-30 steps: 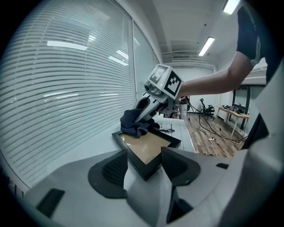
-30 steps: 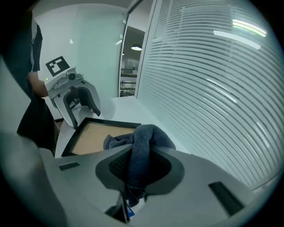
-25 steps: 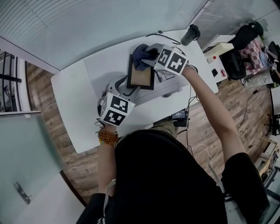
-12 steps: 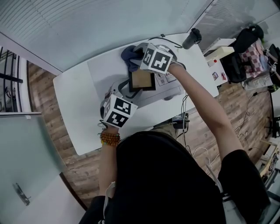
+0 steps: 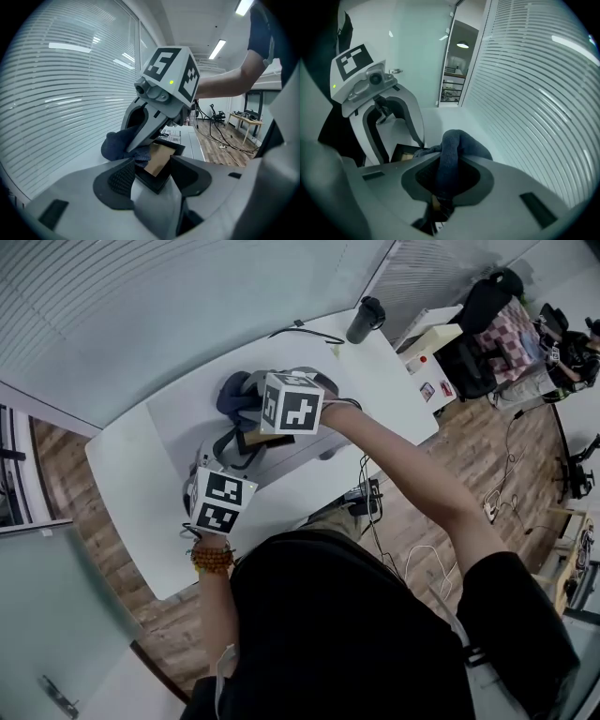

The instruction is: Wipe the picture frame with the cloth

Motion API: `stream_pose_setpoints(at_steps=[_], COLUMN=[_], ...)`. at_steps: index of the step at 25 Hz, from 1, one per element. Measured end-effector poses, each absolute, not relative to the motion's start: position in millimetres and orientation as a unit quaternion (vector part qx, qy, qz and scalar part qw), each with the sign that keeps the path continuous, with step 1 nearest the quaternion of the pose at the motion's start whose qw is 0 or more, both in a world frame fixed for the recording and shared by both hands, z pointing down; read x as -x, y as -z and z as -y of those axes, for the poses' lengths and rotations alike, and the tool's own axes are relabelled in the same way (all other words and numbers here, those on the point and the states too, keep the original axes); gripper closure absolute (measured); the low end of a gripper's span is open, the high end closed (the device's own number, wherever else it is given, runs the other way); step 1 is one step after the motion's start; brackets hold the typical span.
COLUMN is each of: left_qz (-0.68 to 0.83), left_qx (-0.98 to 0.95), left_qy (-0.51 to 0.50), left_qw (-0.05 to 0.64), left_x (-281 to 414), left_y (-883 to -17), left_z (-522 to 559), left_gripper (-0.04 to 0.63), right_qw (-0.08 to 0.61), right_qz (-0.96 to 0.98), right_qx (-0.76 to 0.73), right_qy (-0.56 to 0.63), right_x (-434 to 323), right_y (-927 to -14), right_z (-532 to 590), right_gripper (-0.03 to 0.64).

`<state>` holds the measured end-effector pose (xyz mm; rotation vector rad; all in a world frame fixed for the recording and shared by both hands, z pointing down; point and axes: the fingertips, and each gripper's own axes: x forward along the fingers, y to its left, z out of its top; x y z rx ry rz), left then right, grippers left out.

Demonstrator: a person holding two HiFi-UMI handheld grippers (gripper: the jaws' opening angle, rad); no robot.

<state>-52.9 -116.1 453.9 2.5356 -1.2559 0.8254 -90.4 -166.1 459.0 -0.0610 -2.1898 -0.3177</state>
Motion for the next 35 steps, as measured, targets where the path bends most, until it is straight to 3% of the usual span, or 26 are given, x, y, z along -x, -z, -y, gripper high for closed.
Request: stream_pose_setpoints(at_steps=[10,16,22,35], left_qz=[0.426,0.411,0.413,0.415], left_qx=[-0.856,-0.864,-0.862,-0.859], left_qy=[-0.276,-0.276,-0.278,-0.286], left_qw=[0.101,0.098,0.096,0.094], left_x=[48,46,49,50], left_y=[-452,-454,-453,-452], left_z=[112,113,114,114], left_gripper=[0.362,0.362,0.362,0.360], right_qw=[0.453,0.374,0.458,0.485], right_qz=[0.883,0.925,0.870,0.867], right_qx=[0.111,0.034,-0.029,0.042], right_qy=[0.059,0.063,0.178,0.107], right_x=[76,78,81,67], right_y=[-459,-423,-458,-464], right_z=[130,181,204,157], right_gripper=[0.577,0.577,0.577,0.580])
